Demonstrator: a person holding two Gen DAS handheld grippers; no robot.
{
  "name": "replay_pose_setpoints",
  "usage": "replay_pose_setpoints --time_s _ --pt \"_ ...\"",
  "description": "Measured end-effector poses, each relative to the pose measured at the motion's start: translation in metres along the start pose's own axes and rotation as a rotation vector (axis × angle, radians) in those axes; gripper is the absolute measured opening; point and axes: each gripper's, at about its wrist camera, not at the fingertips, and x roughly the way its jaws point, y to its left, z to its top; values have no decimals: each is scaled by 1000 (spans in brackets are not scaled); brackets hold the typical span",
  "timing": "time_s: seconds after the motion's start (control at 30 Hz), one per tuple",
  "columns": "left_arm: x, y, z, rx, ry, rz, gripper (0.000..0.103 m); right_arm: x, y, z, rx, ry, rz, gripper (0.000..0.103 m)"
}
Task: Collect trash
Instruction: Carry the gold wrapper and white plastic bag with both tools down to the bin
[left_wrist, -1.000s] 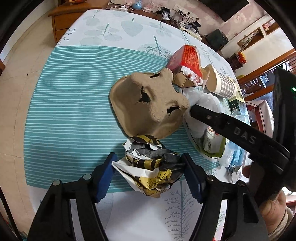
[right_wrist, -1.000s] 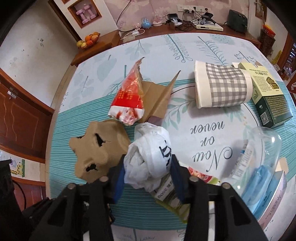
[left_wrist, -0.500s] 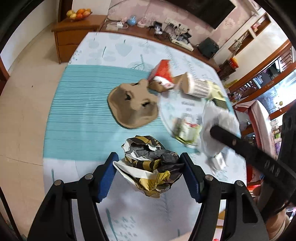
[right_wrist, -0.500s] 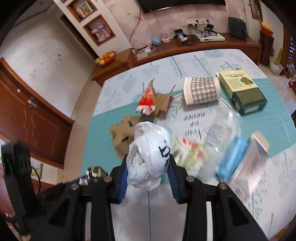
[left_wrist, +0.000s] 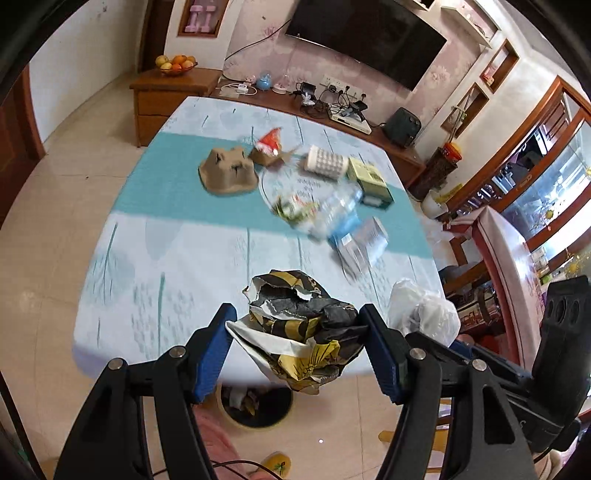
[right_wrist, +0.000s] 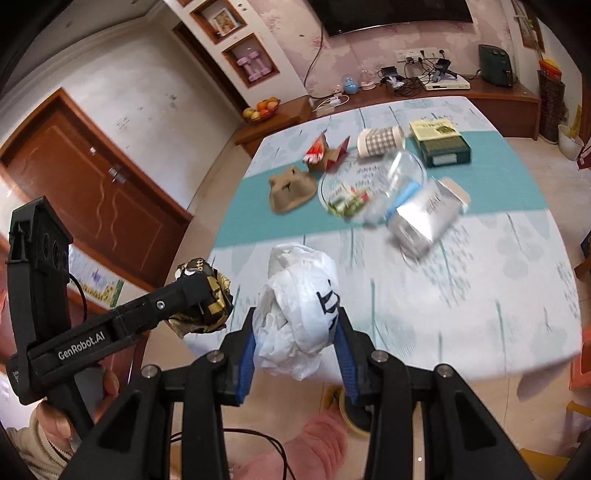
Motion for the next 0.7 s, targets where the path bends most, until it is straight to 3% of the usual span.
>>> replay_pose_setpoints --time_s 0.17,0.37,0.57,0.7 --pt "-16 -27 -64 1 33 19 67 -27 -16 -45 -2 32 18 38" --pt "-17 -50 -122 59 101 57 67 -30 -33 -93 30 86 43 38" --pt "12 -51 -154 83 176 76 67 -4 -62 -134 135 144 36 38" --pt "52 -38 -176 92 228 92 67 33 -89 -162 209 201 7 39"
